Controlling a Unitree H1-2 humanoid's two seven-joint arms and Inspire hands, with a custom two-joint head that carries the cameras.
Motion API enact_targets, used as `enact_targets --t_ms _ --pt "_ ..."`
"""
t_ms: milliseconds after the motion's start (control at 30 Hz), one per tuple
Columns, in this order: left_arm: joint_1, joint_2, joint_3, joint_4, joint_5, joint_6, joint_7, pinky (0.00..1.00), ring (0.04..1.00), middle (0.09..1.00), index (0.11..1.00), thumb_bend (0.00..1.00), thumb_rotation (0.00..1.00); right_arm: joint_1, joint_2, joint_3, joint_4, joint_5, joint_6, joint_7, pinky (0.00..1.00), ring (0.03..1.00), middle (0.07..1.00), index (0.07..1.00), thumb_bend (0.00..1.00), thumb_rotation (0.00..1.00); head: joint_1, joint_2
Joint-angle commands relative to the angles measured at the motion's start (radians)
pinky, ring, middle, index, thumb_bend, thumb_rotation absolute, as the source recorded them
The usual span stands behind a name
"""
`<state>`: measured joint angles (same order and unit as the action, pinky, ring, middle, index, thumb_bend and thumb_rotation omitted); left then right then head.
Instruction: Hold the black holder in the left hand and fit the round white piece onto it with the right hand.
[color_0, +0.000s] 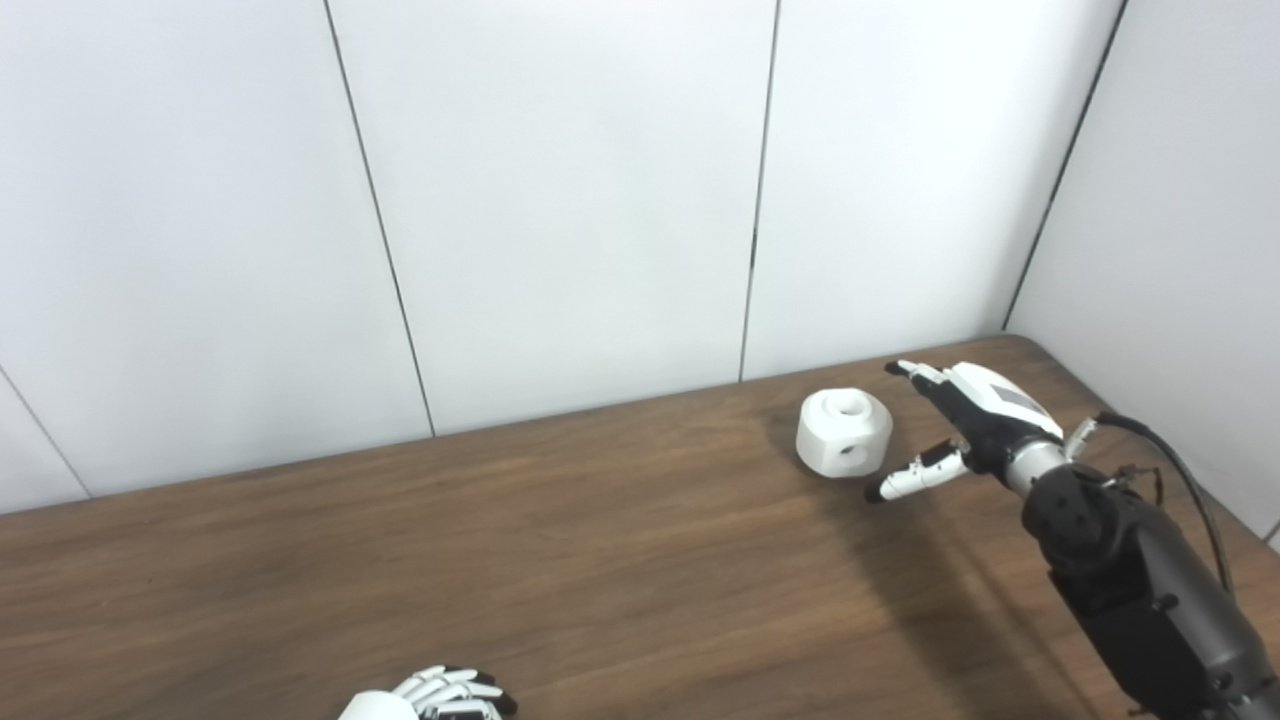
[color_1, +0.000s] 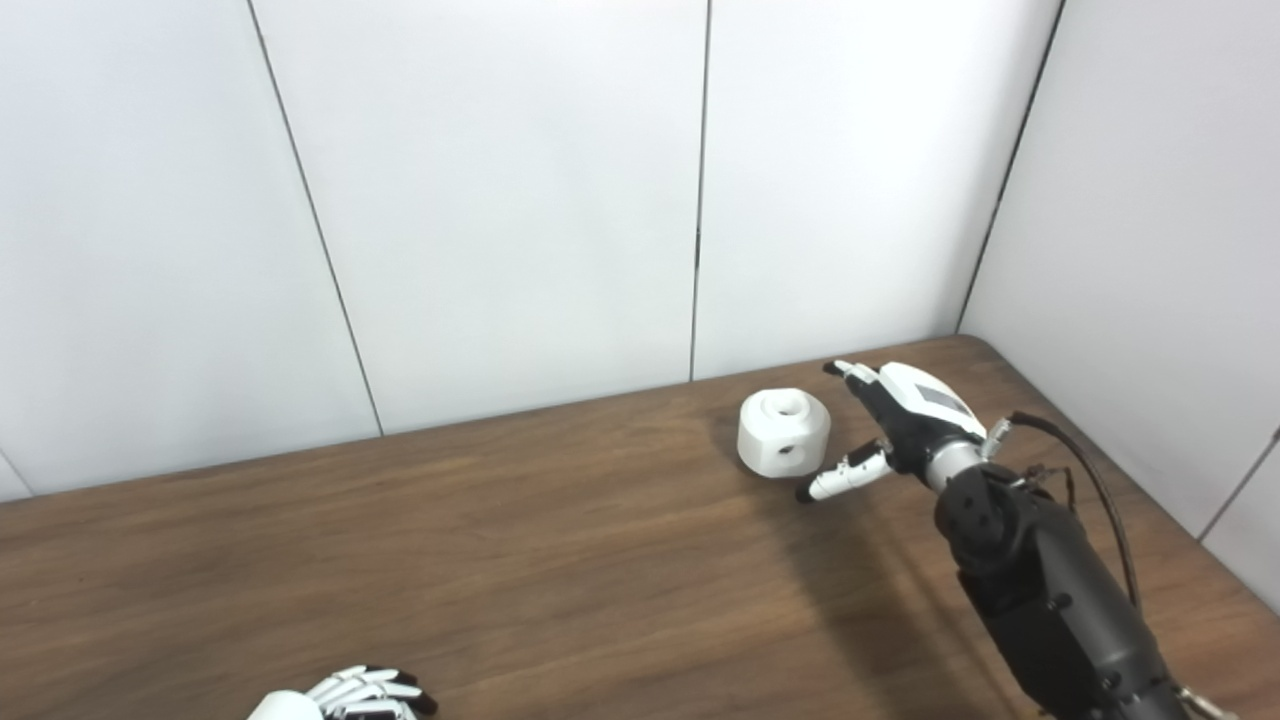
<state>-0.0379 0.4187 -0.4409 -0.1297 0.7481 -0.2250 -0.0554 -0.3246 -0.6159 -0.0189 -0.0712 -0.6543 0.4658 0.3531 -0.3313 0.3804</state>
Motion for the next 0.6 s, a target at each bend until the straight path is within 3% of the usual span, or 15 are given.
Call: enact_targets --t_ms 0,567 --pt "0.037 0.010 -0.044 0.075 0.053 0.038 -0.095 0.84 0.788 0.719 0.485 0.52 0.05 -0.045 -0.035 -0.010 -0.006 -0.003 -0.003 -0.029 1.00 1.000 0.962 0.930 0.80 0.29 0.003 0.002" --pt "0.052 0.015 -0.045 0.055 0.063 0.043 -0.094 0.85 0.786 0.719 0.484 0.52 0.05 -0.161 -0.068 0.071 0.112 -0.025 0.000 0.004 1.00 1.000 0.972 0.917 0.78 0.27 -0.003 0.021"
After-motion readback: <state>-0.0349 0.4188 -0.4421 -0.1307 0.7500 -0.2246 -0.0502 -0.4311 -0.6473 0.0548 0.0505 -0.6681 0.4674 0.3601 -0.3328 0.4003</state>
